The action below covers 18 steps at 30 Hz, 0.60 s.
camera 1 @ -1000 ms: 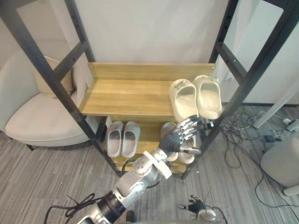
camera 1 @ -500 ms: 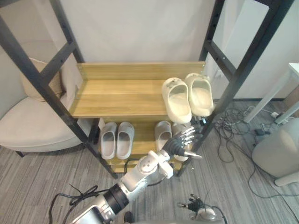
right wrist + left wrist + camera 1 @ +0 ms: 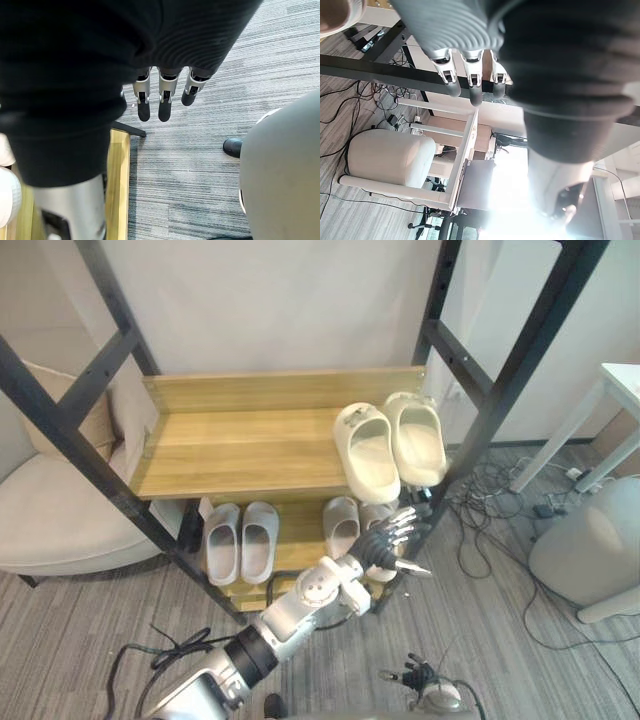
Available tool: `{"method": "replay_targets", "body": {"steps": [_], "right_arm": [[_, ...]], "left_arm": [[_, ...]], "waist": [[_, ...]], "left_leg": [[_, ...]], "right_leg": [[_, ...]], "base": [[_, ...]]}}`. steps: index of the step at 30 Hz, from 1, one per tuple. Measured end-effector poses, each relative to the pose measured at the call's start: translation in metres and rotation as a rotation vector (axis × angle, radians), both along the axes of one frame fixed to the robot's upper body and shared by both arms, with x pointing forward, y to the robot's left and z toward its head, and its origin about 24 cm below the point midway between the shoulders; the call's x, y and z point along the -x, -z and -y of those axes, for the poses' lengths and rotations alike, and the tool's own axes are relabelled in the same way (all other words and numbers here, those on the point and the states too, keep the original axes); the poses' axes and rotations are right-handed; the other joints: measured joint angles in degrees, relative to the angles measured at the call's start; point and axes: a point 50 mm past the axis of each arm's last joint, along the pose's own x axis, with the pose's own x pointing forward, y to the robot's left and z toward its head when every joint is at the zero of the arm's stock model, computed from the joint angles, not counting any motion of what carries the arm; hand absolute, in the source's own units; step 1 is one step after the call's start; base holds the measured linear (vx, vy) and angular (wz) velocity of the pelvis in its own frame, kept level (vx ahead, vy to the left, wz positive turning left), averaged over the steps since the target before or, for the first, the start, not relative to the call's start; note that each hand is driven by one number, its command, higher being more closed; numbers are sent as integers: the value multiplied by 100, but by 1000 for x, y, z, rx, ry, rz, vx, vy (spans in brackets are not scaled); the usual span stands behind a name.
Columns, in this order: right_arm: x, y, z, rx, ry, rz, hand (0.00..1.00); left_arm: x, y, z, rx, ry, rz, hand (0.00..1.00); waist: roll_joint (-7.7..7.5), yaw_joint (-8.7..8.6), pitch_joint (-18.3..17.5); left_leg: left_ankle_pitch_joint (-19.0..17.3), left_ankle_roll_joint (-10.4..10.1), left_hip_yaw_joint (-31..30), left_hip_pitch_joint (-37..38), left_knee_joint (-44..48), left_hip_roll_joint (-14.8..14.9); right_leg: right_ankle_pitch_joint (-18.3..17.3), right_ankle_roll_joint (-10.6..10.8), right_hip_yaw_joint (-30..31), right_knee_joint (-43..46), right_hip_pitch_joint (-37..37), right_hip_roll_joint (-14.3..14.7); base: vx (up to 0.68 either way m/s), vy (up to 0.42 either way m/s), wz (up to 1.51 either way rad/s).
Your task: Organize the slippers on the shoe rack
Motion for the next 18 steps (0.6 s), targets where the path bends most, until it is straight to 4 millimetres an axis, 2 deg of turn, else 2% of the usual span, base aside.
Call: {"method": "replay_targets", "body": {"steps": [8,18], "right_arm": [[0,0,1,-5,27,1,0],[-3,-1,2,-6,38,16,0]], "left_arm": [[-7,0,-1,-14,-21,4,0],[-21,-16,-5,-21,-91,85,0]], "waist": [[1,-30,3],[37,-94,76]], "left_leg": [[-38,-16,93,0,0,5],[-45,-26,122,3,0,10]], "right_leg": [[3,0,73,-36,-29,0],[6,0,89,-47,-30,0]], "base": [[10,5,-6],[0,0,0]]}}
